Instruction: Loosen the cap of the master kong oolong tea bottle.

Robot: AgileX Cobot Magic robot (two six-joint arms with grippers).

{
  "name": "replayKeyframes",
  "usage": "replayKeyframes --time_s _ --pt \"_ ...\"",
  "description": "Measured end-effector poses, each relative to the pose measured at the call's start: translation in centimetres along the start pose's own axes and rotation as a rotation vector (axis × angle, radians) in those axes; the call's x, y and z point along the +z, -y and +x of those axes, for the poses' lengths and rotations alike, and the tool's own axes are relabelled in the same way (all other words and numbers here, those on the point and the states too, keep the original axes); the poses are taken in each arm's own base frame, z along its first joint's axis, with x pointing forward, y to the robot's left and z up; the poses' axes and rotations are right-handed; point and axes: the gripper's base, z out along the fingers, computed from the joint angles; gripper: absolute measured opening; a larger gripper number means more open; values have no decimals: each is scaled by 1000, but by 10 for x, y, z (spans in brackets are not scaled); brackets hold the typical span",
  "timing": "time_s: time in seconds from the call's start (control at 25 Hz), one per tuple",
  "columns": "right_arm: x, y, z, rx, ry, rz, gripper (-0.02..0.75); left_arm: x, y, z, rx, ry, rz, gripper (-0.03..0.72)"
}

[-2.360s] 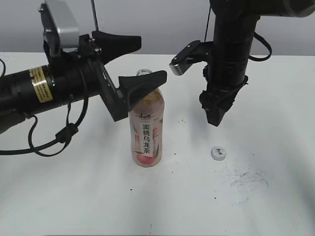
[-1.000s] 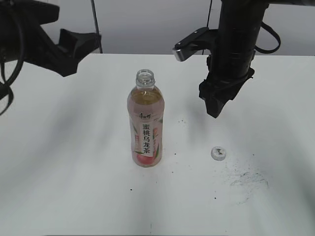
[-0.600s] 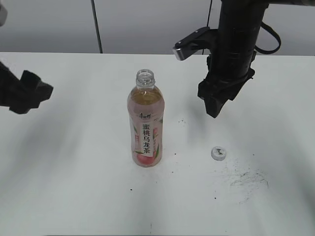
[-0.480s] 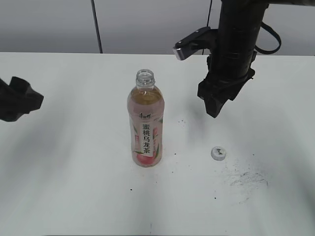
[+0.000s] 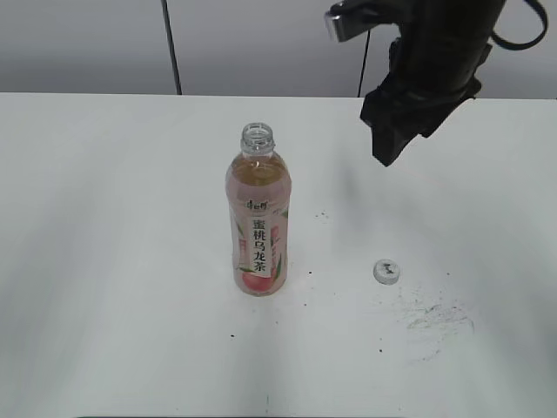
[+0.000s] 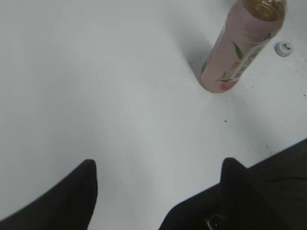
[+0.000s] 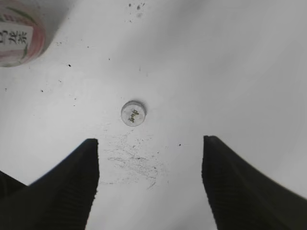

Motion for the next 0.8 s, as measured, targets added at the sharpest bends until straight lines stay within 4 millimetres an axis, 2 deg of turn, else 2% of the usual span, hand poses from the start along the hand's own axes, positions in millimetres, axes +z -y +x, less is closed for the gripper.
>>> replayKeyframes --time_s 0.2,0.4,0.64,0.8 --pt "-42 -8 26 37 76 17 504 -41 1 29 24 36 11 473" --pt "-75 -23 72 74 126 29 504 -72 1 60 31 106 16 472" --pt "-91 -48 146 112 160 17 504 -87 4 102 23 213 61 472" --pt "-92 -63 195 143 191 21 504 -89 4 112 23 309 64 472"
